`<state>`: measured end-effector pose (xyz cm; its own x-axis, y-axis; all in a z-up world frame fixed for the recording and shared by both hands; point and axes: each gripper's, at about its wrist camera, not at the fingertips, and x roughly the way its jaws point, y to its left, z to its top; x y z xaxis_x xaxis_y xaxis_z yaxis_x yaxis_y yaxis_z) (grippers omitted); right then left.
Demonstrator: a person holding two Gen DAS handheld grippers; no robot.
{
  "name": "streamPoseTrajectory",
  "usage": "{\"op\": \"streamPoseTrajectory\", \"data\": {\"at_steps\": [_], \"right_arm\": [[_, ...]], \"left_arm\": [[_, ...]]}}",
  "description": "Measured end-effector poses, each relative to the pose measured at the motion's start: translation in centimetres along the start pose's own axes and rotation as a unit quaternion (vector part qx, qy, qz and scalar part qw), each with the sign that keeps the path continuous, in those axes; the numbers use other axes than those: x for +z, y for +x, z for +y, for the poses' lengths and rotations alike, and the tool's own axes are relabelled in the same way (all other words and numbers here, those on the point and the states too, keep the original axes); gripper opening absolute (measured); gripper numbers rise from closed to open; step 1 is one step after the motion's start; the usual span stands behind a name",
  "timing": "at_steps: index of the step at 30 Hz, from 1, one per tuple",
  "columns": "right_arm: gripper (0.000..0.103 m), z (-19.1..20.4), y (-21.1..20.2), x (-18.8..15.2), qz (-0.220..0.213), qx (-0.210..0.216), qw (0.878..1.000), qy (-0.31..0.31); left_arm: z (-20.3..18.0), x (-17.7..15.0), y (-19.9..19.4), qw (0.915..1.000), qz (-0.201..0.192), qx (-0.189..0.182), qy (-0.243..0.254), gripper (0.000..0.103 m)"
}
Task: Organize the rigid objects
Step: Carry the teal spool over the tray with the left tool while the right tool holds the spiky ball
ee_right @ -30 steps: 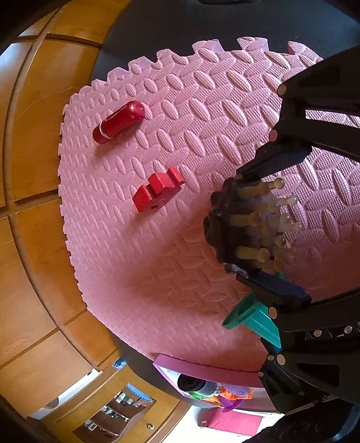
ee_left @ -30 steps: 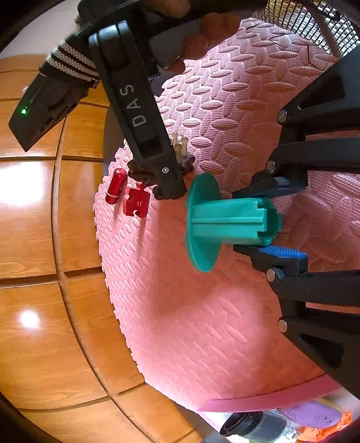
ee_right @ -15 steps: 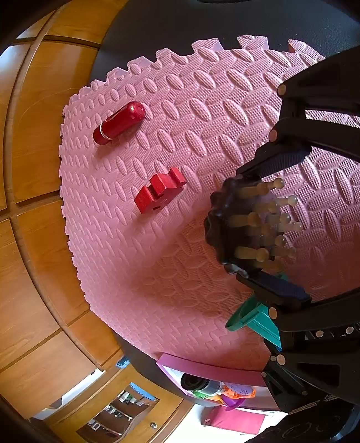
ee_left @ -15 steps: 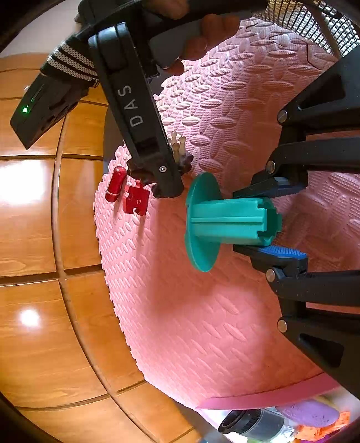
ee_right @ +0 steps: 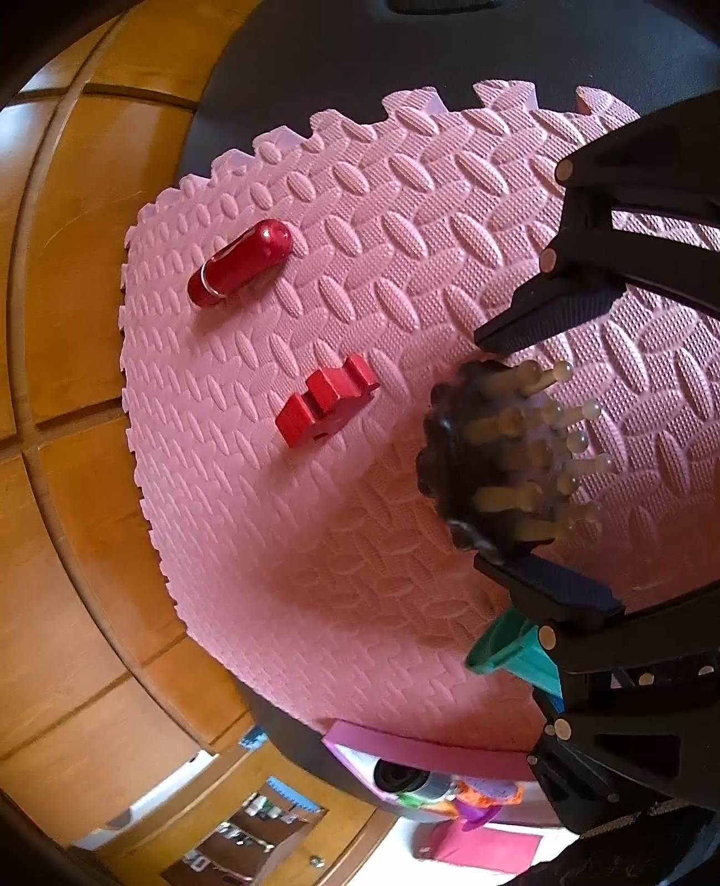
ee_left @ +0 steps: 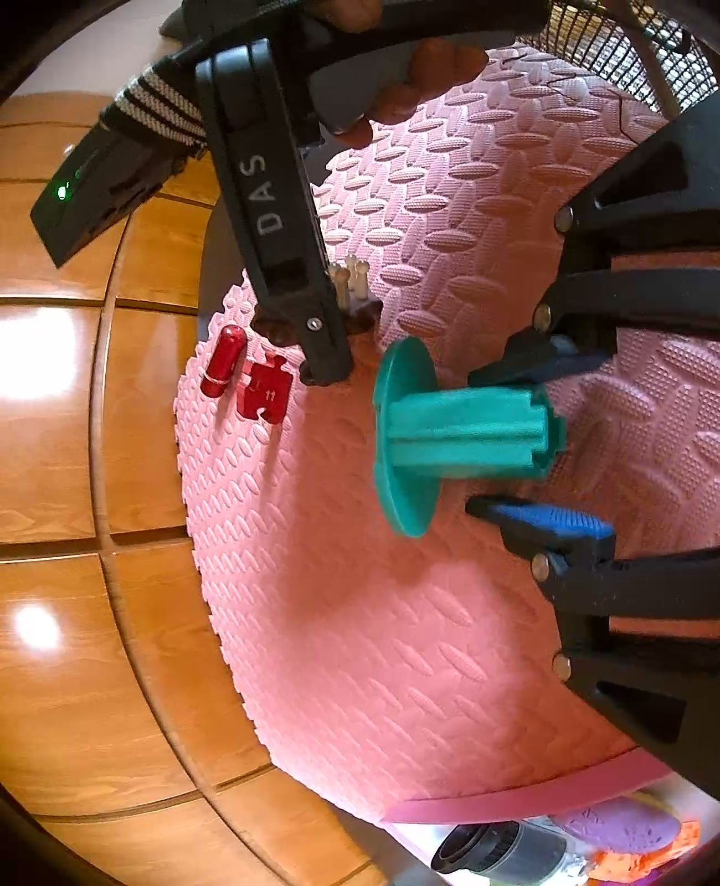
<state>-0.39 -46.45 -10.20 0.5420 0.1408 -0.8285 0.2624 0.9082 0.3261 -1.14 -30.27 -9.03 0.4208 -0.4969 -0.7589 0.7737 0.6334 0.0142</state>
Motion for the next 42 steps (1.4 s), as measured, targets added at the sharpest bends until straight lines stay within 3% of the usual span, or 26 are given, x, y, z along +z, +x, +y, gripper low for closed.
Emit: {"op": "streamPoseTrajectory", "data": {"at_steps": [14,16,17,20,22,29,35,42], "right_arm": [[0.079,-0.7,-1.1,0.2,-0.024,0.006,0.999,0.024],[0.079,-0.8,-1.1,0.3,-0.022,0.006,0.999,0.025],[0.079,-0.7,-1.0,0.3,-0.023,0.005,0.999,0.025],[0.078,-0.7,-0.6,0.3,-0.015,0.000,1.000,0.020],[0.068,-0.3,-0.4,0.2,-0.012,0.007,1.000,0.011],[0.065,0.5,-0.5,-0.2,-0.020,-0.009,1.000,-0.014],[0.066,0.4,-0.2,-0.3,-0.006,0.000,1.000,-0.007],[0.065,1.9,0.3,-1.0,-0.008,-0.051,0.997,-0.058]], "left_arm": [[0.0,2.5,1.6,0.9985,0.047,-0.018,-0.022,0.051],[-0.1,2.8,1.9,0.9987,0.048,-0.007,-0.017,0.042],[-0.1,2.8,1.9,0.9988,0.047,-0.002,-0.014,0.031],[0.3,2.6,1.7,0.9985,0.050,-0.009,-0.021,0.031],[0.6,2.1,1.2,0.9986,0.048,-0.004,-0.021,0.031],[3.2,1.3,-4.0,0.9985,0.004,-0.010,-0.053,0.031],[7.4,0.9,-9.1,0.9935,-0.038,-0.004,-0.108,0.031],[11.7,-0.9,-12.9,0.9862,-0.055,0.024,-0.155,0.031]]}}
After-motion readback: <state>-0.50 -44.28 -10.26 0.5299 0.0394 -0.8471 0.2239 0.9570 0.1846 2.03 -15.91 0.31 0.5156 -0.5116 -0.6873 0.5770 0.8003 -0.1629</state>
